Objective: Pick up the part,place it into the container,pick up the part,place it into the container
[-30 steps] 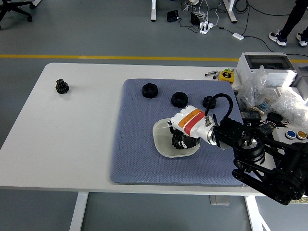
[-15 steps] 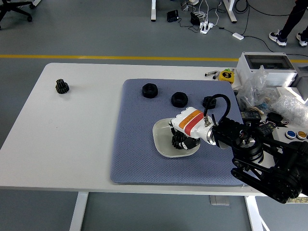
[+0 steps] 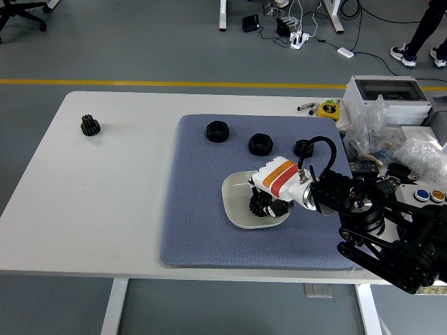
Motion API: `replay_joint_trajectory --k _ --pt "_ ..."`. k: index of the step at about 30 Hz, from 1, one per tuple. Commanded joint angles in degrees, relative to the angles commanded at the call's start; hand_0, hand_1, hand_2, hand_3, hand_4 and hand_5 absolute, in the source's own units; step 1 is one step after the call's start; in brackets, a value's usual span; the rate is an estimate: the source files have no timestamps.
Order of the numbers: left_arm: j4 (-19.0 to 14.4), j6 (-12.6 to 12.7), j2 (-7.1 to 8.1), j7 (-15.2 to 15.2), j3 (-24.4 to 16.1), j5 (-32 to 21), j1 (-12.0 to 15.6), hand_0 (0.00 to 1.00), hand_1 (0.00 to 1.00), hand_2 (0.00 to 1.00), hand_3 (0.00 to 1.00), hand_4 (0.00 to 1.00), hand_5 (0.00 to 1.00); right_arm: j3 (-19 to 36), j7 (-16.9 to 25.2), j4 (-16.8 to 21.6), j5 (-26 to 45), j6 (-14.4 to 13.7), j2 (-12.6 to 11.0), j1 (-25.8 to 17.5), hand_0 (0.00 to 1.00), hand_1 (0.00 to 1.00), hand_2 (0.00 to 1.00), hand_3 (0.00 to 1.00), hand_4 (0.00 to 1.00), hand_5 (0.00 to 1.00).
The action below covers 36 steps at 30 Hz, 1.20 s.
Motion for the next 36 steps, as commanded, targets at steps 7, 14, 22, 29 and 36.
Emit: replay_joint_trajectory --k 7,14,22,29,36 --pt "0.0 0.0 0.01 0.0 0.0 -0.1 0.0 0.723 0.724 0.754 0.61 0.681 0.576 0.0 0.1 0.3 0.5 0.0 -0.1 -0.1 0.29 0.442 0.655 0.525 0.731 0.206" --pt "0.0 -0.1 0.05 0.0 0.0 -0.1 0.1 0.723 0.723 0.754 0.61 0.681 0.576 0.2 0.2 1.1 1.1 -0.4 -0.1 0.0 0.29 0.444 0.669 0.528 0.734 0.19" --pt "0.0 -0.2 0.04 0.0 0.0 -0.1 0.1 0.722 0.723 0.754 0.61 0.679 0.573 0.8 0.4 2.3 1.8 -1.7 -0.1 -0.2 0.282 0.445 0.697 0.547 0.767 0.208" --pt "0.0 -0.2 -0.02 0.1 -0.2 0.1 0.2 0.72 0.723 0.754 0.61 0.68 0.574 2.1 0.3 4.2 4.9 -6.4 -0.6 -1.4 0.293 0.452 0.722 0.598 0.787 0.213" --pt "0.0 -0.3 0.01 0.1 -0.2 0.1 0.4 0.721 0.723 0.754 0.61 0.68 0.574 4.6 -2.3 5.0 14.6 -19.3 -2.4 -3.7 0.439 0.554 0.753 0.667 0.846 0.267"
